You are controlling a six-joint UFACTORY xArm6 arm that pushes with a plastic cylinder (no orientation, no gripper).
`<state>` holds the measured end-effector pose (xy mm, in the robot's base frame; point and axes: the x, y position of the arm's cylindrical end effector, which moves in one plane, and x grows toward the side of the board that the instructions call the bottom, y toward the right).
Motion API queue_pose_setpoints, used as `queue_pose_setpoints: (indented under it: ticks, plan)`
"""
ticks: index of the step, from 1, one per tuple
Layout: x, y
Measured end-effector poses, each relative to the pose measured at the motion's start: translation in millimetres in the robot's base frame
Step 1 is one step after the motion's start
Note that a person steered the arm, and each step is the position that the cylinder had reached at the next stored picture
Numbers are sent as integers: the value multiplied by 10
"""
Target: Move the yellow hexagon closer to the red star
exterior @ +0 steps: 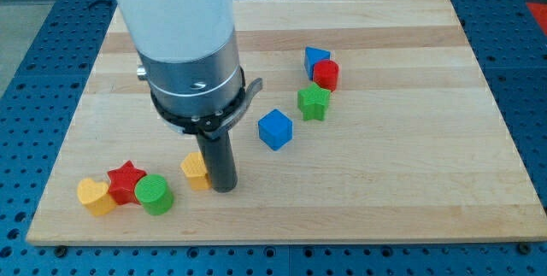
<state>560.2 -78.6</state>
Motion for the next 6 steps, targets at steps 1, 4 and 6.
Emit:
queue_pose_setpoints:
  ticks: [1,4,6]
  plan:
    - [-25,321]
    - [-102,55]
    - [-103,-447]
